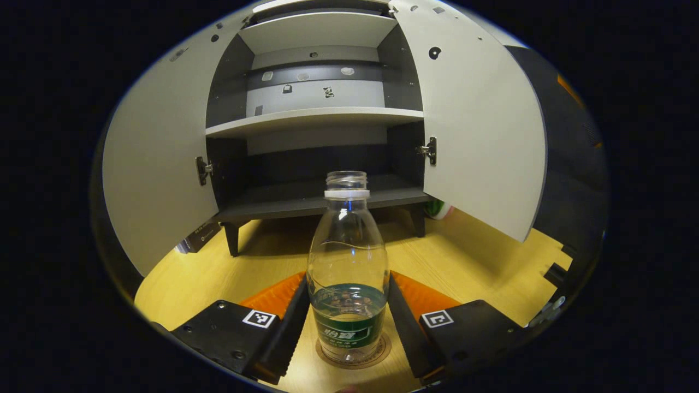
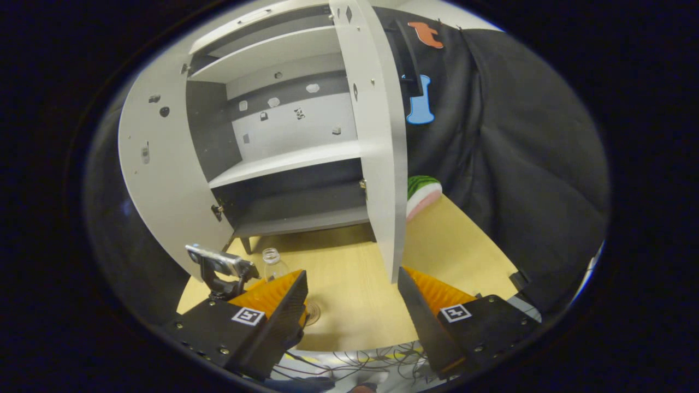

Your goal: Grasp the bottle in the cabinet with the left hand and place it on the coaster, then close the right door with the right hand and the left door with the left hand.

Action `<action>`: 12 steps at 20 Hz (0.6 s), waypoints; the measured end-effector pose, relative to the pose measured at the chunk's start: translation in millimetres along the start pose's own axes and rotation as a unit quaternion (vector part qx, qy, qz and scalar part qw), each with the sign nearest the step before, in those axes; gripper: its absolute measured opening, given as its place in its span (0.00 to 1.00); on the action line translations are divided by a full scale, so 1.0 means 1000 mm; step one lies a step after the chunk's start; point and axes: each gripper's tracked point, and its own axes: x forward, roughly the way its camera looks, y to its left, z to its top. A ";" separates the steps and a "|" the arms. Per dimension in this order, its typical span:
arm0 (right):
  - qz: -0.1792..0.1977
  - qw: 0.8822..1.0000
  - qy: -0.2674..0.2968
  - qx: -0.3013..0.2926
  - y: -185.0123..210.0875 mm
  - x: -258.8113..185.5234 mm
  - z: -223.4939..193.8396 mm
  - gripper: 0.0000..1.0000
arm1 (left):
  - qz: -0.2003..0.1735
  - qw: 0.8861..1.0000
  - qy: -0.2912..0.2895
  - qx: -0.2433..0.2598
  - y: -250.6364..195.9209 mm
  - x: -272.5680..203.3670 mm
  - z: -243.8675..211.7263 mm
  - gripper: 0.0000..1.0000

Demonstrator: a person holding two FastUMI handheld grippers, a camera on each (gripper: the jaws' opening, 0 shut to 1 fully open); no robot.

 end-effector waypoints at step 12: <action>0.017 0.999 0.005 0.031 0.004 -0.003 -0.007 1.00 | -0.003 0.999 0.020 -0.046 0.004 -0.017 -0.020 0.84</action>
